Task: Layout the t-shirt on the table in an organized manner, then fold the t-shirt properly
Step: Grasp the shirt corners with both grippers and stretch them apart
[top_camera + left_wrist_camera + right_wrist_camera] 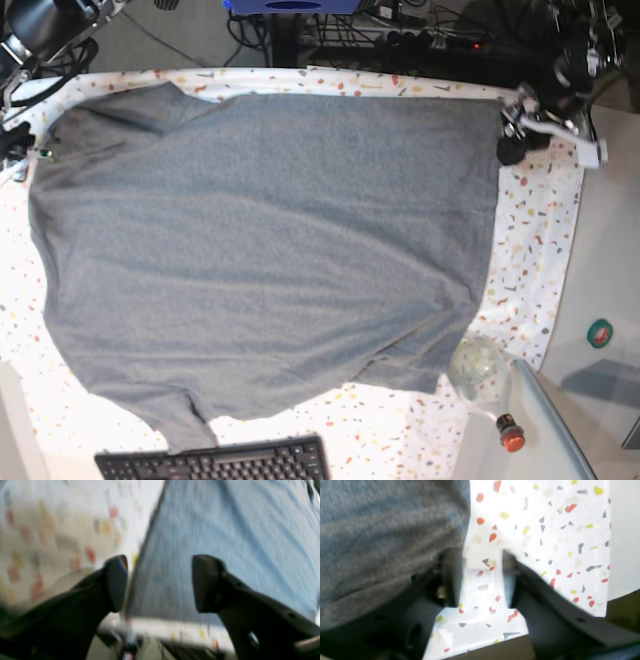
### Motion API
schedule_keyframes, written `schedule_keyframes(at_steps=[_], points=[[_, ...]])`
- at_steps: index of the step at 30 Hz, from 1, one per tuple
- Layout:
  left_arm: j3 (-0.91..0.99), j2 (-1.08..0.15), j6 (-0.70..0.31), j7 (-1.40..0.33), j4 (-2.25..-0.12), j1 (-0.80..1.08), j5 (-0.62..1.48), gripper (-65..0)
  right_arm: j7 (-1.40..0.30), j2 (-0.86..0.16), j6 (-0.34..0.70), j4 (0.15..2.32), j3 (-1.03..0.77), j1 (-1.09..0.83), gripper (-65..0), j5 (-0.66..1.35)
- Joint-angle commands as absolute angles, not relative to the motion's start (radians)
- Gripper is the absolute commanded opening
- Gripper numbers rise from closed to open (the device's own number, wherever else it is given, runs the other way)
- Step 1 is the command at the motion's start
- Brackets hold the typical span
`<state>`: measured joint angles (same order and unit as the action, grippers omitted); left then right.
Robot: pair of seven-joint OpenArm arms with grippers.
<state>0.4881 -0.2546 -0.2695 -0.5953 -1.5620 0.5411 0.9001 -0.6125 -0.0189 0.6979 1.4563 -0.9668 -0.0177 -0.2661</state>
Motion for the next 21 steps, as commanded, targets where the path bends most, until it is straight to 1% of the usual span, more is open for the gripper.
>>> schedule_keyframes(at_steps=[1,6,14,21], points=[[0.496,-0.272,-0.278,-0.576,-1.587,0.556,0.923,-24.4,-0.596,-0.036,0.698,1.471,-0.969,-0.012,-36.9,-0.257],[0.495,-0.262,-0.278,-0.575,-1.547,0.593,0.924,-24.5,-0.596,-0.036,0.698,1.471,-0.972,-0.012,-38.0,-0.257],[0.487,-0.251,-0.278,-0.573,-1.405,0.529,0.923,-24.5,-0.595,-0.033,0.698,1.469,-0.978,-0.012,-38.0,-0.257],[0.483,-0.245,-0.278,-0.578,-1.388,0.499,0.923,-24.7,-0.595,-0.035,0.698,1.469,-0.981,-0.012,-38.0,-0.257]])
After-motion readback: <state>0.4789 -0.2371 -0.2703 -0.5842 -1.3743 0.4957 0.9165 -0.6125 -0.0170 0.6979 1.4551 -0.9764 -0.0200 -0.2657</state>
